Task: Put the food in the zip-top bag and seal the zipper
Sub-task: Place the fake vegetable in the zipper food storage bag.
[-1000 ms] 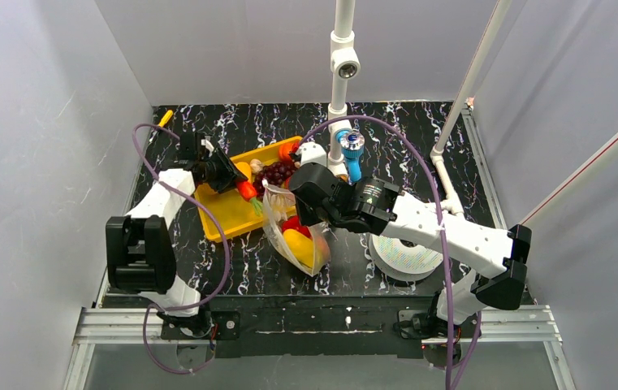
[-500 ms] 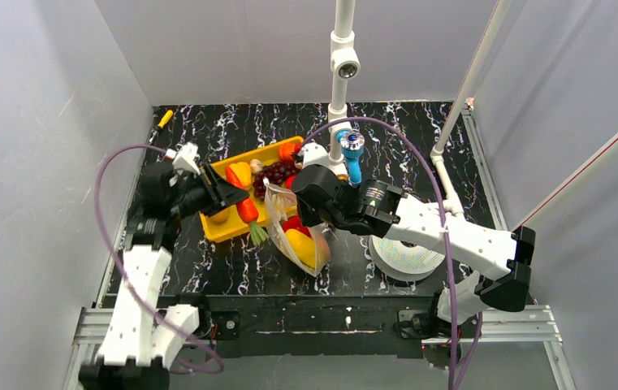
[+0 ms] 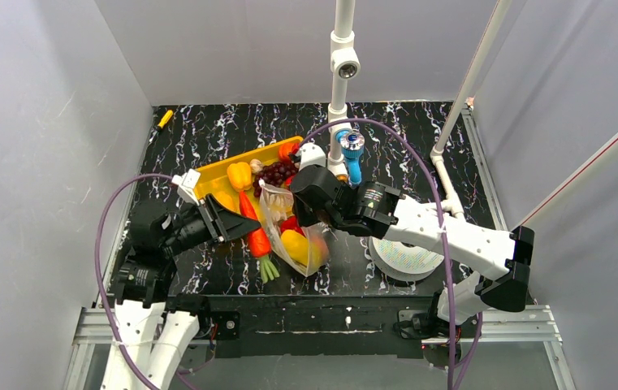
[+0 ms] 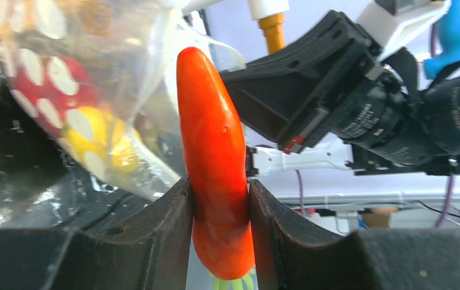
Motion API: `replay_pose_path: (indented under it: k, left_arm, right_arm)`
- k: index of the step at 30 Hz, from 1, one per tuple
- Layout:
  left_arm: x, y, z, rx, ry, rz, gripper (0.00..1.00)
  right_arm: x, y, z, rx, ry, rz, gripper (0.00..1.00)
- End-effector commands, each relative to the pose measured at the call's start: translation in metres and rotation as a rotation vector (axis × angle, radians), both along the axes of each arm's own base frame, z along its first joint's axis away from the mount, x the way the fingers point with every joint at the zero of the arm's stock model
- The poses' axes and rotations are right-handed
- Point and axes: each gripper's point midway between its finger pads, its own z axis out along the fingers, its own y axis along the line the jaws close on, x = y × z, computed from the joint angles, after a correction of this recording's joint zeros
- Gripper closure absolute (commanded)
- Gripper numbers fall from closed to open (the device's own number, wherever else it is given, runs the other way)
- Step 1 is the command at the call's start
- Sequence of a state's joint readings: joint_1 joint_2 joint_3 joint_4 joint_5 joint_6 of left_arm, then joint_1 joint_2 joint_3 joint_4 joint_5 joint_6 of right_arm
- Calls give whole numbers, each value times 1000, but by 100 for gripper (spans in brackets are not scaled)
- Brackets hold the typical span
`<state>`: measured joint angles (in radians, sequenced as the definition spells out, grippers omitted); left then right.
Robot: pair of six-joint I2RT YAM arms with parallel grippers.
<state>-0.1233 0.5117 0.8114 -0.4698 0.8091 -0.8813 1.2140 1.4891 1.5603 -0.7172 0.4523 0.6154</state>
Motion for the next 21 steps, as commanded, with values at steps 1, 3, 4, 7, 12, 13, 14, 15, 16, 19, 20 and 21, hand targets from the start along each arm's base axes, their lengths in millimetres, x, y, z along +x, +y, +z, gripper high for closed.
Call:
replay_pose_path:
  k: [1,3,4,7,12,13,14,15,16,19,20,21]
  left_arm:
    - [-12,-22,26,-111,39,-126,87]
    - [-18,-36,21,-86,86,-185,88]
    - [-20,-41,19,-66,108,-202,88]
    - [-22,-56,7,-30,190,-233,85]
    - [-16,-74,-15,19,314,-273,80]
    - [-13,-73,-16,30,311,-260,79]
    - [-8,-73,-18,43,309,-239,76]
    - [-5,-73,-19,52,311,-224,75]
    - [-3,-73,-19,54,314,-219,73]
    - [4,-78,-27,68,356,-216,66]
    - [6,-79,-29,72,367,-210,64]
    - [9,-79,-30,76,373,-199,62]
  right_arm:
    - [2,10,20,72,-42,20,99]
    - [3,12,21,73,-47,20,99]
    - [4,13,22,71,-51,20,99]
    - [5,15,23,65,-54,19,99]
    - [6,14,24,56,-60,22,99]
    - [6,13,24,53,-61,21,99]
    - [6,12,23,49,-60,20,99]
    - [6,11,24,49,-62,18,99]
    - [6,10,24,48,-62,17,99]
    - [6,7,26,45,-69,17,99]
    - [6,7,26,44,-72,16,99]
    - [6,5,27,44,-74,15,99]
